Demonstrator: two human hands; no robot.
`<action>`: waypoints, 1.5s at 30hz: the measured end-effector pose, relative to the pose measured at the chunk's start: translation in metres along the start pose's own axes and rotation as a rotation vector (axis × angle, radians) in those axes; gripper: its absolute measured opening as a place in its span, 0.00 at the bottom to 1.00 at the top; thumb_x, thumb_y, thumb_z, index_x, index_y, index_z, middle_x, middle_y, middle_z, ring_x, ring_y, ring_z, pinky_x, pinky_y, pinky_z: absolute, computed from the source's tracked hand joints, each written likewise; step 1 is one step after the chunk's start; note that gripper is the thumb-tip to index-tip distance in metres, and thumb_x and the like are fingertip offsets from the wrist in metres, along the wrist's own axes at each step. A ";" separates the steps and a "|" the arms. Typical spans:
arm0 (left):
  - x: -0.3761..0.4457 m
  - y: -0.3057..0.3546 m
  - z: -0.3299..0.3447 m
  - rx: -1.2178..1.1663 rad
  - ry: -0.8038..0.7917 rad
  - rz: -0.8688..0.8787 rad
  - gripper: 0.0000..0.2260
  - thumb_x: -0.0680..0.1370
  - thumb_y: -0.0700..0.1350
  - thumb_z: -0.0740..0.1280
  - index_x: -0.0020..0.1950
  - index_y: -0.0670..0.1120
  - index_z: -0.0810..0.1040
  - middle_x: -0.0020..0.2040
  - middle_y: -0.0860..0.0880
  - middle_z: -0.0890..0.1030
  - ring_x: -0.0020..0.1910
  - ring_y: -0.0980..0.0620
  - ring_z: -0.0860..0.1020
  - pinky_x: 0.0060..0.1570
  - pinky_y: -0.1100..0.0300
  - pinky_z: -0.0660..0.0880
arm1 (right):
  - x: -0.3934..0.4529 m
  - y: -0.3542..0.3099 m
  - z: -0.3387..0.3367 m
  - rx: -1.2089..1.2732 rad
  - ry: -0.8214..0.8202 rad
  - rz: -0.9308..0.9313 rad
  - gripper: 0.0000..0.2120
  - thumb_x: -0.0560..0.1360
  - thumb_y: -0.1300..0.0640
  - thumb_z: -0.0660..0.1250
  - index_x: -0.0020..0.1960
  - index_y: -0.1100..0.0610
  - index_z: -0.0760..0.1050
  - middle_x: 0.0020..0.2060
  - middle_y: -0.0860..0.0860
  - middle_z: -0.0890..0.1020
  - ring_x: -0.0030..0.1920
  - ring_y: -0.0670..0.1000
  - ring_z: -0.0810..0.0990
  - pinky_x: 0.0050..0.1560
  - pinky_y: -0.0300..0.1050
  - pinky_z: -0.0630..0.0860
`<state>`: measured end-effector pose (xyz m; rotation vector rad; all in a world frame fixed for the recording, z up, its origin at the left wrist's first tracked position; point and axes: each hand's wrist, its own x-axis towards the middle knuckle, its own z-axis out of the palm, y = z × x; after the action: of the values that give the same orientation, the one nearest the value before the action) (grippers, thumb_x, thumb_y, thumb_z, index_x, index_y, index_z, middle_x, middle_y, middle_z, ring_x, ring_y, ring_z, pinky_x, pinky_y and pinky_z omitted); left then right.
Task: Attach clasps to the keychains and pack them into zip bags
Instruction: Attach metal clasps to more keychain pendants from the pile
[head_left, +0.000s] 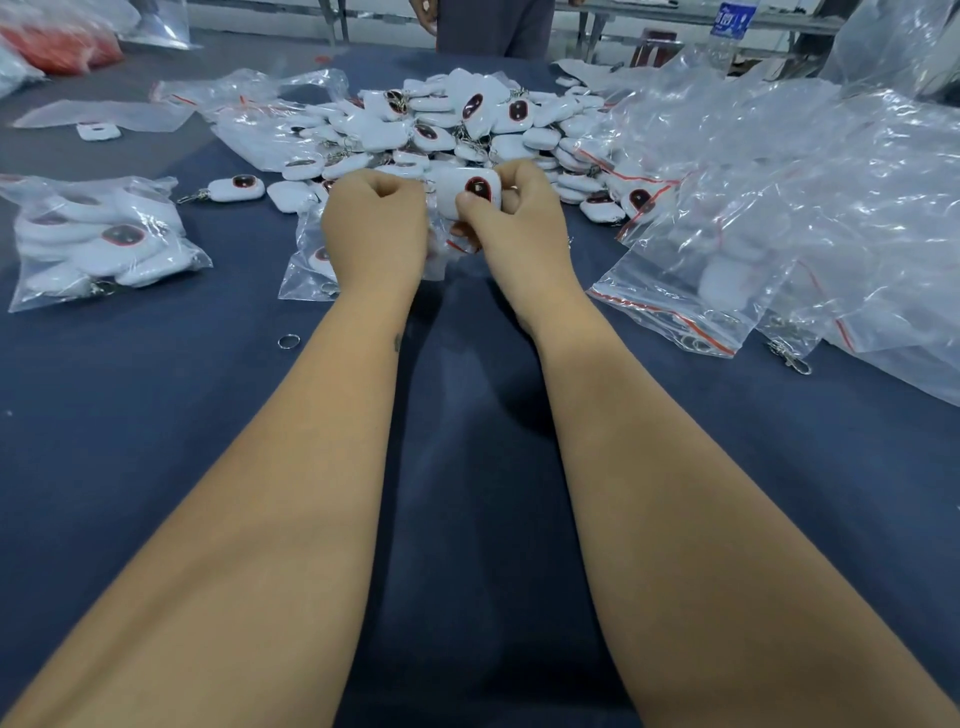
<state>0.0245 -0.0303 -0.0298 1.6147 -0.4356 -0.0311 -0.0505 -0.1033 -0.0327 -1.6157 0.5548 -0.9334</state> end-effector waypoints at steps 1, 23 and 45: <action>0.001 0.001 0.000 -0.024 0.023 -0.019 0.11 0.67 0.40 0.58 0.25 0.49 0.64 0.22 0.55 0.62 0.29 0.48 0.61 0.32 0.57 0.65 | 0.000 -0.001 0.000 0.050 0.008 0.015 0.08 0.75 0.65 0.65 0.44 0.54 0.70 0.45 0.61 0.81 0.37 0.50 0.81 0.47 0.51 0.79; -0.006 0.008 0.003 0.080 0.018 0.242 0.07 0.72 0.42 0.64 0.45 0.53 0.78 0.37 0.57 0.76 0.36 0.64 0.74 0.39 0.70 0.71 | 0.003 0.002 0.002 -0.776 -0.204 -0.275 0.10 0.75 0.59 0.66 0.36 0.49 0.74 0.42 0.49 0.75 0.46 0.54 0.71 0.47 0.48 0.69; 0.004 0.022 -0.020 -0.391 0.447 0.258 0.05 0.79 0.38 0.61 0.47 0.48 0.73 0.41 0.52 0.75 0.39 0.54 0.72 0.45 0.51 0.76 | 0.007 0.010 -0.013 -0.960 0.017 -0.004 0.23 0.75 0.60 0.60 0.69 0.52 0.69 0.65 0.53 0.72 0.66 0.57 0.65 0.55 0.45 0.60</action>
<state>0.0280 -0.0126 -0.0058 1.1280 -0.2648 0.4098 -0.0557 -0.1186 -0.0401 -2.4463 1.1180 -0.7053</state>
